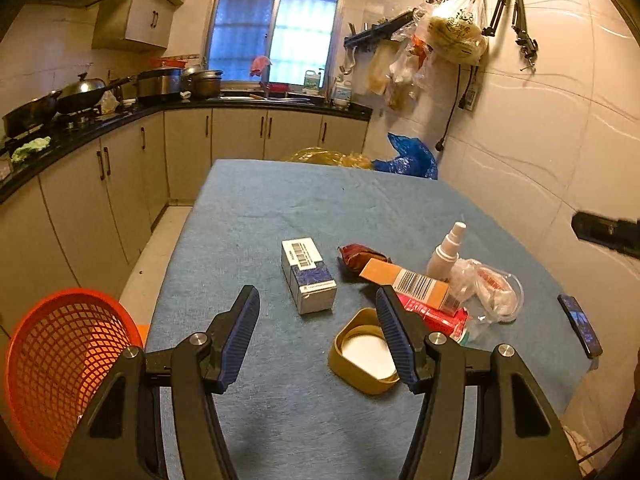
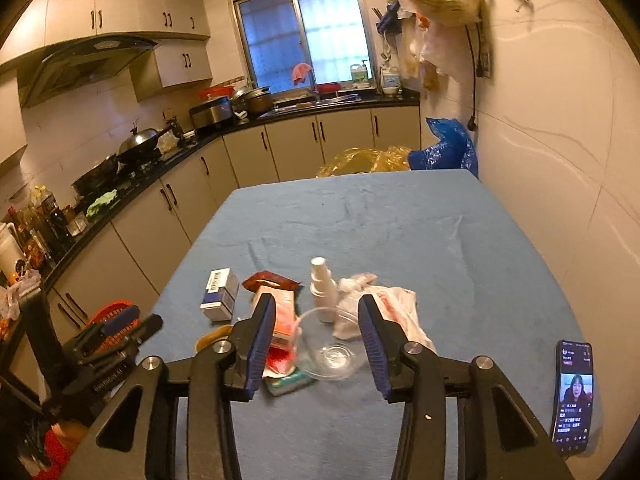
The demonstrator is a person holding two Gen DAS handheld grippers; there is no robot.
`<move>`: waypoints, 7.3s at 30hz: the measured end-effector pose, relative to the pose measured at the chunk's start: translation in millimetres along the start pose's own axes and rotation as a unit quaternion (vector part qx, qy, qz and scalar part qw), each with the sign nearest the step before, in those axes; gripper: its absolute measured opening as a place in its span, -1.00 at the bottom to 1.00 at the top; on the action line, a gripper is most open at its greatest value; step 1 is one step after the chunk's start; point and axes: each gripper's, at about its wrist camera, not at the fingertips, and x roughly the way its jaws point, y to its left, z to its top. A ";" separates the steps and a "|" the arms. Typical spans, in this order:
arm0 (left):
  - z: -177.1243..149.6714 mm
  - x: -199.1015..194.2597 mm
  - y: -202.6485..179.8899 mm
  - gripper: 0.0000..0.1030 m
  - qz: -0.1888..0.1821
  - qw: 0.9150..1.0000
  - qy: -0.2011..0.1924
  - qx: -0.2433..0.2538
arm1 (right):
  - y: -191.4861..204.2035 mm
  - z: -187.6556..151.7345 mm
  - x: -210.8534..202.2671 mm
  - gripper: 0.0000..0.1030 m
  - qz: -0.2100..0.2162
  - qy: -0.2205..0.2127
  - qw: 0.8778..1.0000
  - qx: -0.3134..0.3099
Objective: Collect trash
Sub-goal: 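Move both tools back over the table toward the gold tray, then grasp the gold tray rim with the left tool while the right tool grasps the clear bowl, then lift the gold tray with the left tool and carry it toward the wastebasket, then lower the gold tray into the wastebasket while the right tool brings the clear bowl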
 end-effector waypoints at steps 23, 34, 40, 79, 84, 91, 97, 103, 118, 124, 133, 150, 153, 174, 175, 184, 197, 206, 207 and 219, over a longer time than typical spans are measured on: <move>8.7 -2.8 -91.4 0.17 0.193 0.981 0.017 -0.017 | -73.4 -33.1 87.1 0.10 0.160 0.078 0.984 0.009; -1.2 -23.4 -118.7 0.17 0.209 0.977 0.025 0.002 | -92.7 -43.0 64.2 0.34 0.173 0.065 0.982 0.033; -3.8 -34.0 -123.7 0.21 0.186 0.982 0.025 0.011 | -96.5 -44.7 32.6 0.35 0.137 0.028 0.989 0.040; -18.9 76.7 -40.4 -0.09 0.104 0.983 0.148 -0.004 | -74.0 -30.4 110.2 -0.26 0.096 0.124 0.984 0.080; -27.2 87.4 -32.0 -0.30 0.102 0.980 0.168 -0.014 | -64.5 -39.3 124.5 -0.49 0.084 0.145 0.984 0.061; -35.2 87.6 -34.2 -0.75 0.101 0.981 0.167 -0.018 | -62.5 -45.8 115.8 -0.64 0.076 0.135 0.987 0.052; -38.2 67.3 -37.1 -0.76 0.104 0.985 0.140 -0.018 | -61.5 -42.2 93.8 -0.64 0.090 0.105 0.989 0.051; -30.0 34.5 -37.8 -0.76 0.105 0.990 0.096 -0.022 | -51.1 -33.9 70.6 -0.64 0.087 0.069 0.993 0.039; -24.6 -9.4 -31.5 -0.76 0.119 0.991 0.046 -0.027 | -4.0 -42.7 53.4 -0.64 0.101 0.058 0.993 -0.017; -27.2 -12.6 -32.9 -0.76 0.116 0.992 0.047 -0.027 | -2.8 -44.2 54.8 -0.64 0.099 0.061 0.993 -0.017; -27.3 -16.3 -35.7 -0.76 0.115 0.992 0.042 -0.026 | -2.9 -44.8 53.3 -0.64 0.098 0.060 0.993 -0.018; -26.5 -28.8 -25.5 -0.76 0.130 0.990 0.031 -0.037 | 12.6 -49.3 52.4 -0.64 0.109 0.062 0.991 -0.035; -25.8 -32.1 -20.7 -0.76 0.133 0.990 0.028 -0.040 | 17.0 -49.5 54.4 -0.64 0.112 0.064 0.991 -0.041; -27.0 -44.5 -5.9 -0.76 0.137 0.989 0.016 -0.050 | 38.0 -47.2 47.5 -0.63 0.115 0.050 0.990 -0.069; -27.0 -45.4 -4.5 -0.76 0.137 0.989 0.016 -0.050 | 38.8 -47.2 47.4 -0.63 0.116 0.050 0.990 -0.069; -28.1 -50.0 0.0 -0.76 0.141 0.988 0.012 -0.056 | 47.1 -45.6 46.2 -0.62 0.123 0.047 0.988 -0.076; -26.7 -55.1 10.2 -0.76 0.147 0.987 0.007 -0.063 | 62.1 -42.0 50.9 -0.62 0.136 0.053 0.986 -0.086; -28.2 -60.8 20.8 -0.76 0.159 0.984 0.003 -0.074 | 69.1 -40.0 56.8 -0.62 0.142 0.058 0.984 -0.091; -28.2 -61.1 22.5 -0.76 0.160 0.984 0.003 -0.075 | 70.6 -39.6 58.1 -0.62 0.144 0.060 0.984 -0.091; -32.5 -82.2 67.3 -0.75 0.210 0.972 -0.008 -0.108 | 112.2 -35.0 77.5 -0.60 0.184 0.088 0.972 -0.112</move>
